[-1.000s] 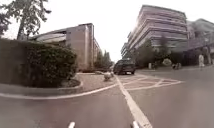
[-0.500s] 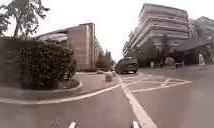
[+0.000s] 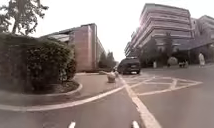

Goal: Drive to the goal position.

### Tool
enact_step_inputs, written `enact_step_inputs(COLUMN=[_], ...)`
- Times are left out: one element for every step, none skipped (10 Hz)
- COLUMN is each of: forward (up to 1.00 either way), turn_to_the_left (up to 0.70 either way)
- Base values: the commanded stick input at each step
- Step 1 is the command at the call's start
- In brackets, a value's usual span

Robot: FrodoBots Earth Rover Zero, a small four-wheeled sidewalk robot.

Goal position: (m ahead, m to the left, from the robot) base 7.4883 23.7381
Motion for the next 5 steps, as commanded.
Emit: enact_step_inputs(forward=[0.70, 0.70, 0.70, 0.70, 0.70], turn_to_the_left=[0.00, 0.00, 0.00, 0.00, 0.00])
